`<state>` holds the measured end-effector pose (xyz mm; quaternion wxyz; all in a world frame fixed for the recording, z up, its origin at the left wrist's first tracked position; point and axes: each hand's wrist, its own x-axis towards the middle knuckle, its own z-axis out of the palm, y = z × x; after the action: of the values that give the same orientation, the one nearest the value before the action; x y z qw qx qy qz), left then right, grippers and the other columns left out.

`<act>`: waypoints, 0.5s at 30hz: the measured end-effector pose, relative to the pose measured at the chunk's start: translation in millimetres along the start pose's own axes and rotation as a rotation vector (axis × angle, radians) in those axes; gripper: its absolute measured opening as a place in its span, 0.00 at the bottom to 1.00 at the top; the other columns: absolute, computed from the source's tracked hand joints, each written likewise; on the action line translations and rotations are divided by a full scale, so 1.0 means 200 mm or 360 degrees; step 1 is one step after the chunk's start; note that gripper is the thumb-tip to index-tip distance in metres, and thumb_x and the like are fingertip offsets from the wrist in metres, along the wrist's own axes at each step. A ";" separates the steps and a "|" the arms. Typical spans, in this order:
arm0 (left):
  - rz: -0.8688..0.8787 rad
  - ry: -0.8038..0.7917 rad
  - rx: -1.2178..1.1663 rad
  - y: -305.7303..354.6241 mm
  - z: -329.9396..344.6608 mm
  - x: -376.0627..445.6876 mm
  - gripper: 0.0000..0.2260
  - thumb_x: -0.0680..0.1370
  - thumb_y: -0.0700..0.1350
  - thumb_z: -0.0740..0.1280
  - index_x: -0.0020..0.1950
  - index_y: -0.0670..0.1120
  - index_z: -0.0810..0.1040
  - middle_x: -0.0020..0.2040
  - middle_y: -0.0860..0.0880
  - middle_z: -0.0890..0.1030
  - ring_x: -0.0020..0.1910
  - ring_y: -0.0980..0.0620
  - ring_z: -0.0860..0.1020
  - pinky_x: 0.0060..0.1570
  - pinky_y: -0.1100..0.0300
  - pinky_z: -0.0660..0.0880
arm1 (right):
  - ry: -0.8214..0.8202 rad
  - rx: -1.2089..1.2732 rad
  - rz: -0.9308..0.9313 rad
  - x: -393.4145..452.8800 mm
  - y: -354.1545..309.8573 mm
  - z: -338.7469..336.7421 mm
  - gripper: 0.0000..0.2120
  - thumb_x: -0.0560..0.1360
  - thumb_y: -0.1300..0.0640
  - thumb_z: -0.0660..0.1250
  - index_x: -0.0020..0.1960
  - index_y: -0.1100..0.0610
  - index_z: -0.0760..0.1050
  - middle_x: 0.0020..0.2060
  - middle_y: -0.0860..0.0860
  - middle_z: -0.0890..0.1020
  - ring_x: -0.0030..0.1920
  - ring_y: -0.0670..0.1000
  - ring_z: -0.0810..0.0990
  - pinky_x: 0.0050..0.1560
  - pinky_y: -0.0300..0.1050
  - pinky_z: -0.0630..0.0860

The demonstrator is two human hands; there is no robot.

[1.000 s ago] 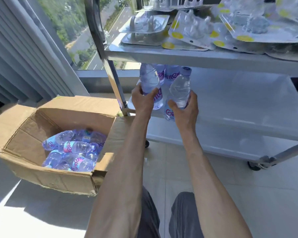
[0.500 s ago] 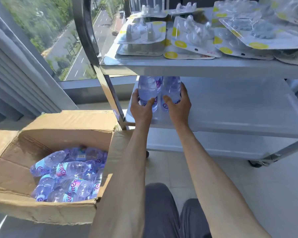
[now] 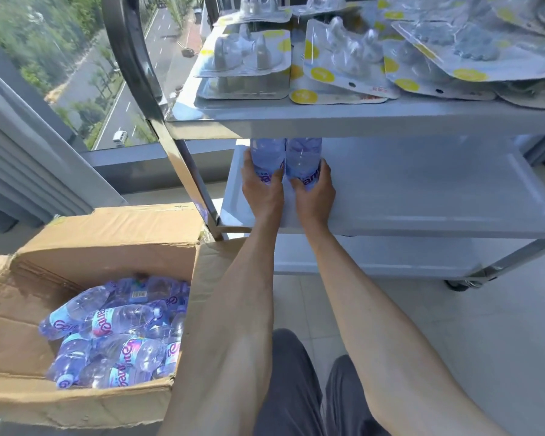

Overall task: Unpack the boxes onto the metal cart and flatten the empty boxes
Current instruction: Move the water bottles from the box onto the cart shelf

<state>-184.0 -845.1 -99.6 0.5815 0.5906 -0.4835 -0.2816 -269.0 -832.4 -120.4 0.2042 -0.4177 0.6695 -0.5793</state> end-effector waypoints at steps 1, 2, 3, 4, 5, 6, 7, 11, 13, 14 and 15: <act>0.0032 0.0010 0.0024 -0.03 0.00 -0.02 0.33 0.73 0.41 0.73 0.77 0.46 0.65 0.70 0.48 0.75 0.67 0.52 0.75 0.63 0.58 0.74 | 0.0017 -0.0004 0.0017 0.00 0.01 0.01 0.34 0.68 0.54 0.77 0.71 0.58 0.69 0.63 0.52 0.79 0.62 0.53 0.79 0.60 0.51 0.76; 0.0057 0.0026 0.0033 -0.06 0.00 -0.03 0.33 0.73 0.41 0.73 0.76 0.47 0.65 0.68 0.49 0.76 0.65 0.52 0.76 0.61 0.59 0.75 | 0.0031 -0.0007 0.0022 0.01 0.02 0.02 0.33 0.68 0.54 0.76 0.70 0.57 0.69 0.63 0.52 0.79 0.62 0.53 0.79 0.60 0.51 0.77; 0.0067 0.0036 0.0031 -0.07 0.00 -0.03 0.32 0.73 0.41 0.72 0.76 0.47 0.65 0.67 0.49 0.77 0.63 0.53 0.77 0.59 0.60 0.76 | 0.0040 -0.0019 0.0026 0.02 0.02 0.04 0.33 0.69 0.55 0.76 0.70 0.57 0.69 0.63 0.53 0.79 0.62 0.54 0.79 0.60 0.51 0.77; 0.0068 0.0036 0.0025 -0.08 0.00 -0.02 0.32 0.73 0.40 0.72 0.75 0.48 0.66 0.65 0.50 0.78 0.60 0.54 0.78 0.56 0.63 0.77 | 0.0048 -0.0041 0.0033 0.03 0.01 0.05 0.33 0.69 0.55 0.76 0.70 0.58 0.68 0.63 0.53 0.79 0.62 0.54 0.79 0.60 0.51 0.77; 0.0067 0.0032 0.0023 -0.08 0.00 -0.02 0.31 0.73 0.40 0.72 0.75 0.48 0.66 0.63 0.52 0.78 0.58 0.56 0.78 0.54 0.66 0.76 | 0.0058 -0.0068 0.0036 0.04 0.01 0.06 0.33 0.69 0.55 0.75 0.70 0.58 0.68 0.63 0.54 0.79 0.61 0.55 0.79 0.59 0.51 0.77; 0.0061 0.0025 0.0027 -0.08 0.00 -0.02 0.31 0.73 0.41 0.72 0.74 0.49 0.66 0.61 0.53 0.79 0.55 0.57 0.78 0.51 0.70 0.75 | 0.0066 -0.0096 0.0034 0.05 0.00 0.07 0.32 0.69 0.56 0.75 0.70 0.59 0.68 0.63 0.54 0.79 0.61 0.56 0.79 0.58 0.51 0.77; 0.0049 0.0016 0.0032 -0.07 0.00 -0.02 0.31 0.73 0.41 0.72 0.75 0.50 0.65 0.61 0.53 0.79 0.53 0.59 0.78 0.49 0.72 0.73 | 0.0071 -0.0122 0.0028 0.06 0.00 0.08 0.32 0.69 0.56 0.75 0.70 0.59 0.68 0.63 0.54 0.79 0.61 0.57 0.79 0.58 0.52 0.77; -0.0021 -0.0026 0.0091 -0.08 -0.01 -0.02 0.31 0.75 0.42 0.72 0.76 0.48 0.64 0.64 0.50 0.78 0.56 0.55 0.78 0.51 0.70 0.72 | 0.0066 -0.0219 -0.0015 0.04 0.02 0.08 0.33 0.69 0.55 0.75 0.70 0.60 0.68 0.62 0.55 0.80 0.59 0.57 0.80 0.57 0.52 0.78; -0.0048 -0.0045 0.0160 -0.06 -0.01 -0.02 0.32 0.75 0.42 0.71 0.77 0.48 0.63 0.66 0.48 0.77 0.61 0.50 0.77 0.55 0.67 0.71 | 0.0112 -0.0346 -0.0066 0.02 0.03 0.06 0.32 0.68 0.57 0.75 0.69 0.61 0.70 0.59 0.57 0.81 0.58 0.60 0.79 0.56 0.55 0.77; -0.0060 -0.0059 0.0197 -0.05 -0.01 -0.02 0.32 0.75 0.42 0.71 0.78 0.47 0.62 0.67 0.47 0.77 0.63 0.48 0.77 0.55 0.69 0.69 | 0.0151 -0.0476 -0.0077 0.00 0.02 0.05 0.31 0.67 0.58 0.75 0.68 0.61 0.70 0.59 0.57 0.81 0.59 0.61 0.78 0.57 0.57 0.75; -0.0089 -0.0085 0.0220 -0.04 -0.01 -0.01 0.33 0.76 0.42 0.70 0.78 0.47 0.61 0.69 0.47 0.76 0.64 0.47 0.76 0.54 0.70 0.67 | 0.0185 -0.0630 -0.0078 -0.02 0.01 0.03 0.31 0.67 0.59 0.74 0.68 0.60 0.71 0.59 0.56 0.80 0.62 0.61 0.76 0.59 0.59 0.73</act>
<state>-180.3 -843.0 -107.3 0.5181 0.6348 -0.5004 -0.2795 -262.4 -832.4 -124.3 0.0650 -0.4317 0.7706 -0.4643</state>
